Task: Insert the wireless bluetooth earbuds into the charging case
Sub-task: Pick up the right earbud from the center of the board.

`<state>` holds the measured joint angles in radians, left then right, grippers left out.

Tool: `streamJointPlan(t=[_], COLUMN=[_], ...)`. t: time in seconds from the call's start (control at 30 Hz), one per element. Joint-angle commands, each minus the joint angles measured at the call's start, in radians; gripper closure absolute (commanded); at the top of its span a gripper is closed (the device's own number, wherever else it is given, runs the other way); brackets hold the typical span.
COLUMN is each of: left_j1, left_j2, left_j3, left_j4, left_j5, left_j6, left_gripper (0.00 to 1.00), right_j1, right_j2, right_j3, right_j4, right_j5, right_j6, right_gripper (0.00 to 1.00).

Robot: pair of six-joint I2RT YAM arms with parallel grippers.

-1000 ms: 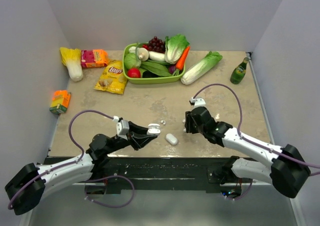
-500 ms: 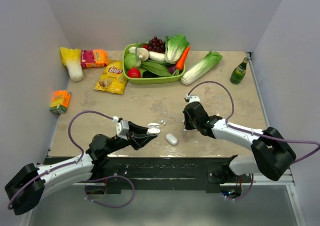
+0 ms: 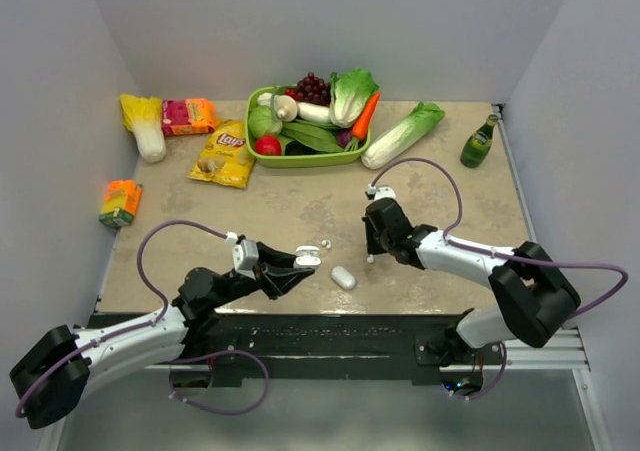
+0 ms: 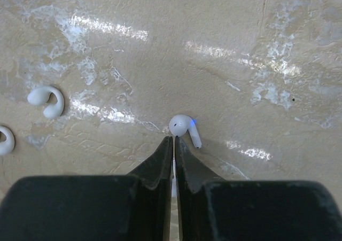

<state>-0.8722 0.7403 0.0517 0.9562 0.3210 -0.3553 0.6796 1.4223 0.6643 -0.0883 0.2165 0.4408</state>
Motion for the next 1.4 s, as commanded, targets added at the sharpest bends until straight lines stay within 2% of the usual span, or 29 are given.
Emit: streamJointPlan(t=[0.0, 0.67, 0.77, 0.83, 0.97, 1.13, 1.37], left_j1=[-0.005, -0.007, -0.005, -0.005, -0.005, -0.005, -0.005], left_j2=[-0.012, 0.011, 0.013, 0.013, 0.022, 0.033, 0.021], left_j3=[-0.052, -0.075, -0.073, -0.072, -0.072, -0.073, -0.073], left_j4=[0.064, 0.084, 0.084, 0.084, 0.093, 0.098, 0.087], left_j5=[0.003, 0.004, 0.006, 0.003, 0.003, 0.003, 0.000], left_j6=[0.021, 0.013, 0.013, 0.015, 0.013, 0.010, 0.010], left_gripper=[1.00, 1.00, 1.00, 1.00, 1.00, 1.00, 1.00], right_j1=[-0.006, -0.023, -0.023, -0.022, -0.026, -0.048, -0.052], right_j2=[0.010, 0.052, 0.001, -0.034, -0.033, 0.041, 0.104], right_j3=[0.046, 0.064, 0.044, 0.037, 0.055, 0.072, 0.104], right_j4=[0.038, 0.067, 0.084, 0.084, 0.045, 0.022, 0.013], right_j5=[-0.003, -0.034, -0.057, -0.055, 0.000, -0.009, -0.020], right_j6=[-0.010, -0.004, -0.014, -0.019, -0.007, 0.036, 0.114], right_gripper=[0.93, 0.93, 0.84, 0.69, 0.52, 0.45, 0.45])
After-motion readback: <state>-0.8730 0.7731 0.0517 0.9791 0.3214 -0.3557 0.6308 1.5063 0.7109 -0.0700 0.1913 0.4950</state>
